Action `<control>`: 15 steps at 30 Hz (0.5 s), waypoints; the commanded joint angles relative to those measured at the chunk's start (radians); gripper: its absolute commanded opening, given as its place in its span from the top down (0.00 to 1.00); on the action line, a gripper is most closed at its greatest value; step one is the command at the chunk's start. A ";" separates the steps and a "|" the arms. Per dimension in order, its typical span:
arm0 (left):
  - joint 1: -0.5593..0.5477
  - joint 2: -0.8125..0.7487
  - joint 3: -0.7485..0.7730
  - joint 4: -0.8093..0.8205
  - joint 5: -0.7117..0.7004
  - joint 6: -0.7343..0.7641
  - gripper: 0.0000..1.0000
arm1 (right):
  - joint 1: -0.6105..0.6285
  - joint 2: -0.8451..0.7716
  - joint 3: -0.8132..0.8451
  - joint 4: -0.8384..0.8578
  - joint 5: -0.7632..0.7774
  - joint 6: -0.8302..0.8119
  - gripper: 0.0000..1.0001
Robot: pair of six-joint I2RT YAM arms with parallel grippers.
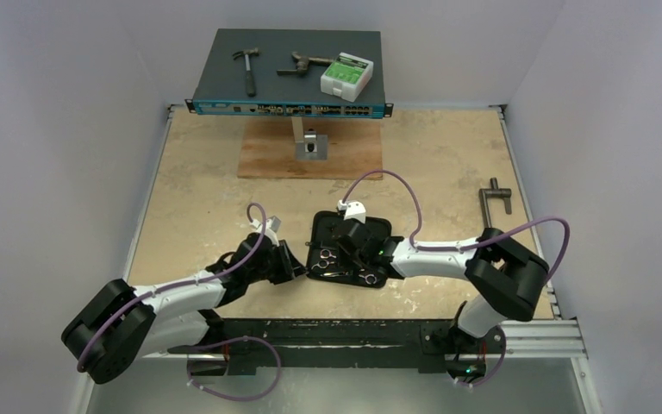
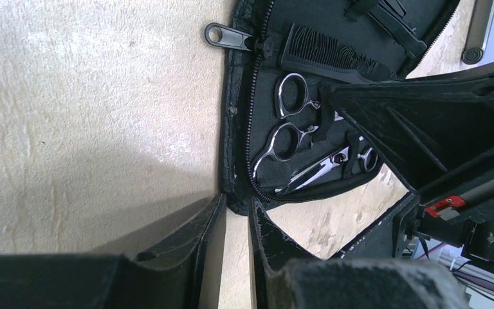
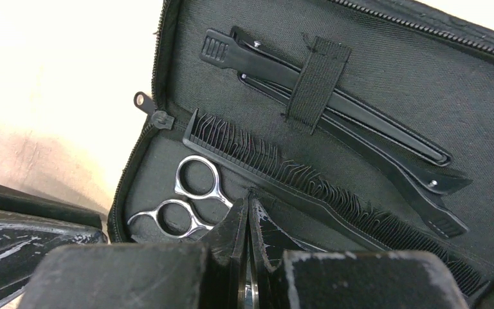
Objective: Sort the hair-cutting tools
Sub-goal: Adjust the comb in the hairdressing tool bag.
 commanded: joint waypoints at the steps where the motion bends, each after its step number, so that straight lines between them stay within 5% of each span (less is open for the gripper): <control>1: -0.005 -0.022 -0.007 0.024 0.003 0.002 0.82 | 0.004 0.021 0.054 0.009 -0.004 -0.015 1.00; 15: -0.005 -0.023 -0.016 0.023 0.007 0.005 0.82 | -0.006 0.091 0.110 -0.072 0.132 0.046 1.00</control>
